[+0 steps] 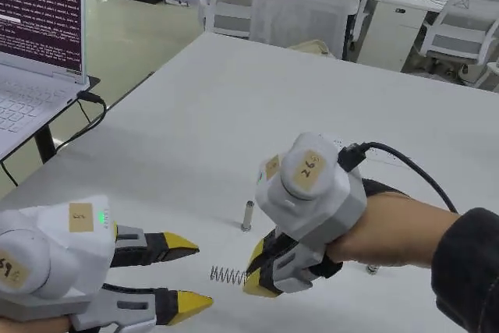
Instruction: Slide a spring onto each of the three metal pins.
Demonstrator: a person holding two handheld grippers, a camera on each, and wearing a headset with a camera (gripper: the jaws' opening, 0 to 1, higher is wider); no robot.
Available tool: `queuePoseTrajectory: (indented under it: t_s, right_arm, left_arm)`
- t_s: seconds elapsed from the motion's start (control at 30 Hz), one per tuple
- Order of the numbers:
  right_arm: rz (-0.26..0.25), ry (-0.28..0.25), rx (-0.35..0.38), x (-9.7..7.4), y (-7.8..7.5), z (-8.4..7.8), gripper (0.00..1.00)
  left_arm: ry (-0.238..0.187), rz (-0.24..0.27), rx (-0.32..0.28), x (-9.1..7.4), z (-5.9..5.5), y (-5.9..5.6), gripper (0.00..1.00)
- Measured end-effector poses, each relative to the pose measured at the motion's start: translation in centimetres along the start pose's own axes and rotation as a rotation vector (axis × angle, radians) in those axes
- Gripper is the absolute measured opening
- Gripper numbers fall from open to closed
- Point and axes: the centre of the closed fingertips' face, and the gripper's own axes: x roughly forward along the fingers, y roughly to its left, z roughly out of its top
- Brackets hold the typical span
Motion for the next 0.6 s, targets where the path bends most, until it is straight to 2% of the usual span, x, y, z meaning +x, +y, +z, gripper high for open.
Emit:
queuePoseTrajectory:
  t_s: [0.1, 0.27, 0.43, 0.6]
  right_arm:
    - [0.013, -0.002, -0.024, -0.3, 0.7, 0.6, 0.08]
    - [0.027, 0.007, -0.041, -0.4, 1.2, 0.6, 0.08]
    - [0.036, 0.014, -0.055, -0.6, 1.5, 0.6, 0.08]
    - [0.049, 0.024, -0.066, -0.8, 1.9, 0.6, 0.08]
  left_arm:
    - [0.000, -0.018, 0.029, 0.0, 0.3, -0.5, 0.22]
    - [-0.001, -0.041, 0.053, 0.0, 0.6, -1.1, 0.14]
    - [0.010, -0.068, 0.073, 0.2, 0.4, -1.8, 0.09]
    - [0.018, -0.066, 0.098, 0.4, 0.2, -1.8, 0.04]
